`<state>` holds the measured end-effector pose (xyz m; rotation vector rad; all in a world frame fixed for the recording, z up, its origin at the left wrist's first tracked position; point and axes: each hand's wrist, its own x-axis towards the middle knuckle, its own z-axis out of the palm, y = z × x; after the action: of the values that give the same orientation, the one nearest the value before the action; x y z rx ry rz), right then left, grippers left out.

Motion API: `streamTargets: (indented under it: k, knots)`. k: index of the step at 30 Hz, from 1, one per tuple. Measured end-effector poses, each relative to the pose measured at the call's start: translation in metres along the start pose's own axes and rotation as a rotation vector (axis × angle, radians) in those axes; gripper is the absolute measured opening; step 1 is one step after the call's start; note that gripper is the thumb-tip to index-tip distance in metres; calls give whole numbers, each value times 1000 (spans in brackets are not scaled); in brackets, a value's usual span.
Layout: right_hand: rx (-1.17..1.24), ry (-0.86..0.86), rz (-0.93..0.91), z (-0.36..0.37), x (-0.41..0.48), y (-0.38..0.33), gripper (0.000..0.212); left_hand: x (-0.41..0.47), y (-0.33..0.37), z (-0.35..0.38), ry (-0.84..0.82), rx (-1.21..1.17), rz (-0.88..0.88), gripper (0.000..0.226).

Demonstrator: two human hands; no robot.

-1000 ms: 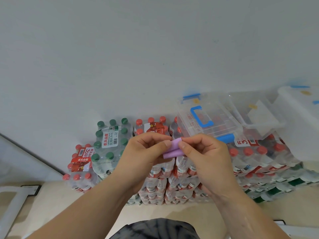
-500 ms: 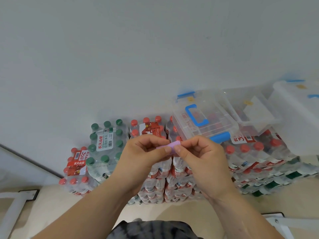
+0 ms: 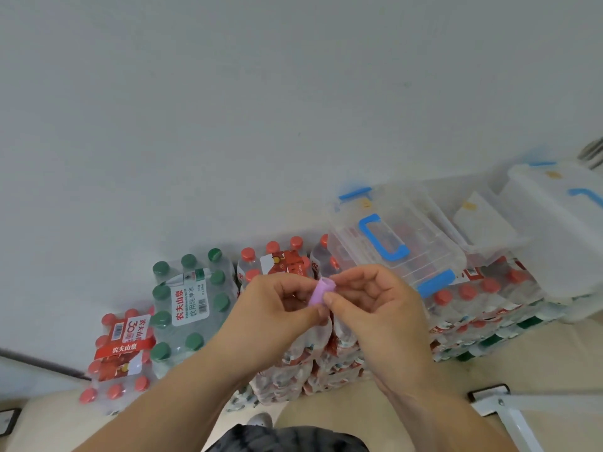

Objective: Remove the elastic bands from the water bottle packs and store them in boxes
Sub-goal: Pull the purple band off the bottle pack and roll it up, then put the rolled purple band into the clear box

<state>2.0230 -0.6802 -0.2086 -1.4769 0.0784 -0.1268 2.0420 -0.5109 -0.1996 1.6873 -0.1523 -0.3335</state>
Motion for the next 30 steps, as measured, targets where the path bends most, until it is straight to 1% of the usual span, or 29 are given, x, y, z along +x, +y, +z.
streamTargets:
  k: [3, 5, 7, 10, 12, 13, 16, 18, 20, 22, 23, 25, 27, 28, 29, 30]
  knots:
    - [-38, 14, -5, 22, 12, -5, 30, 11, -4, -20, 2, -30, 22, 20]
    - [-85, 27, -4, 33, 19, -8, 30, 20, -8, -32, -16, -64, 15, 23]
    - [-136, 51, 6, 42, 24, -8, 29, 28, -12, -41, -52, -91, 2, 20]
    - [-125, 147, 38, 48, 28, -8, 31, 42, -16, -46, -104, -151, 33, 13]
    - [-113, 212, 79, 48, 28, -8, 36, 52, -16, -42, -123, -209, 56, 14]
    - [-117, 224, 91, 47, 28, -8, 35, 58, -16, -39, -146, -232, 60, 15]
    - [-160, 254, 79, 37, 26, -8, 21, 73, -14, -24, -229, -246, 73, 9]
    - [-188, 305, 69, 25, 25, -7, 14, 79, -13, -13, -260, -250, 69, 12]
    - [-189, 344, 69, 12, 24, -5, 12, 84, -11, -2, -286, -241, 66, 13]
    - [-187, 361, 67, -2, 25, -3, 10, 89, -7, 11, -313, -185, 78, 16]
    - [-180, 362, 66, -11, 26, -2, 9, 92, -5, 17, -331, -140, 78, 21]
    - [-157, 363, 70, -32, 28, 0, 5, 100, -3, 29, -400, -11, 68, 37]
    - [-183, 367, 70, -60, 32, 3, 4, 109, -3, 41, -438, 182, 59, 51]
    - [-202, 369, 80, -75, 36, 5, 5, 113, -4, 49, -415, 285, 68, 54]
    - [-214, 369, 99, -91, 39, 6, 6, 117, -4, 56, -371, 374, 88, 52]
    - [-223, 361, 122, -107, 43, 7, 7, 121, -4, 65, -317, 446, 112, 45]
